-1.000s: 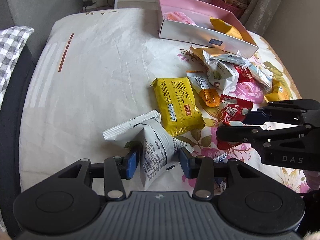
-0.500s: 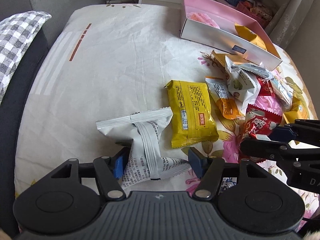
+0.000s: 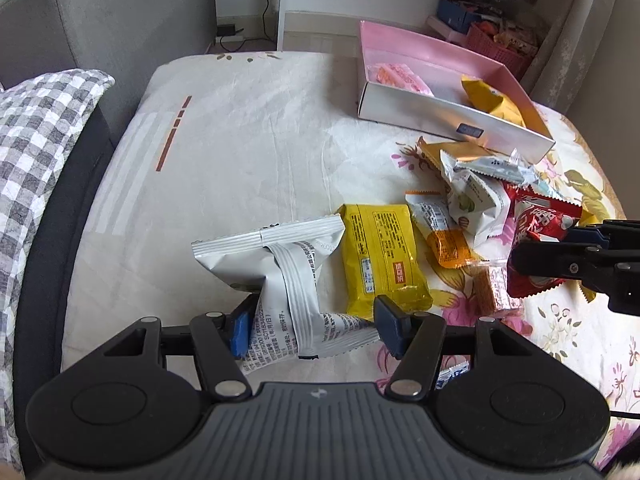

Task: Organize snacks
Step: 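Carry the white packet and red candy over the pink box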

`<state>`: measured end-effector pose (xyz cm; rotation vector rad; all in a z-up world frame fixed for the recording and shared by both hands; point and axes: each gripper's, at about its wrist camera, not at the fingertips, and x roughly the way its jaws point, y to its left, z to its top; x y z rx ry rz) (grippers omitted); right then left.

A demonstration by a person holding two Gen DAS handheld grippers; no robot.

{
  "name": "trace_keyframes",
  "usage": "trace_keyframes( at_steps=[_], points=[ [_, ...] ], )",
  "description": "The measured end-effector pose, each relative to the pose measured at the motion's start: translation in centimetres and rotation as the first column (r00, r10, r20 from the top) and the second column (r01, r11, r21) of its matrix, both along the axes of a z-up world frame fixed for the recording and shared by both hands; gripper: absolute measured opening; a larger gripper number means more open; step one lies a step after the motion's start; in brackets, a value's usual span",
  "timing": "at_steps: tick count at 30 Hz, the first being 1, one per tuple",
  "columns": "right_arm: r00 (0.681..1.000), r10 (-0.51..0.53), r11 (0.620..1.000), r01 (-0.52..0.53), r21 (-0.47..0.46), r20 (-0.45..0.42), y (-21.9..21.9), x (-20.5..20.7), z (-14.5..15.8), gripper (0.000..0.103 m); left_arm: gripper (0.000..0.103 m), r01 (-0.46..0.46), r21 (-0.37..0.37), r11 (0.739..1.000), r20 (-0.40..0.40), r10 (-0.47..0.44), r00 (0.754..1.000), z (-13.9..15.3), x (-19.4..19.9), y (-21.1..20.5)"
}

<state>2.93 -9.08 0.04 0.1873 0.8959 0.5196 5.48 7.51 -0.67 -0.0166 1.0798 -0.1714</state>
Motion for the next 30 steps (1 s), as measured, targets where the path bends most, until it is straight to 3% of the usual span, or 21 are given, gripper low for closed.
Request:
trace_keyframes(
  at_steps=[7,14,25,30],
  points=[
    [0.997,-0.076,0.996,0.075,0.038,0.017,-2.4,1.5,0.9,0.032,0.058,-0.019,0.017,1.000,0.079,0.018,0.997,1.9,0.9,-0.6],
    [0.985,-0.172,0.979,0.172,0.113,-0.006,-5.4,3.9,1.0,0.032,0.058,-0.024,-0.036,0.999,0.095,0.028,0.995,2.8,3.0,-2.1],
    [0.935,-0.348,0.895,0.355,0.272,-0.075,-11.2,8.7,-0.5,0.032,0.058,0.037,-0.029,0.999,0.160,-0.032,0.987,3.1,8.8,-7.6],
    [0.921,-0.384,0.887,0.388,0.252,-0.065,-11.9,10.8,-1.3,0.032,0.058,0.066,-0.026,0.997,0.161,-0.061,0.985,2.7,11.8,-10.4]
  ],
)
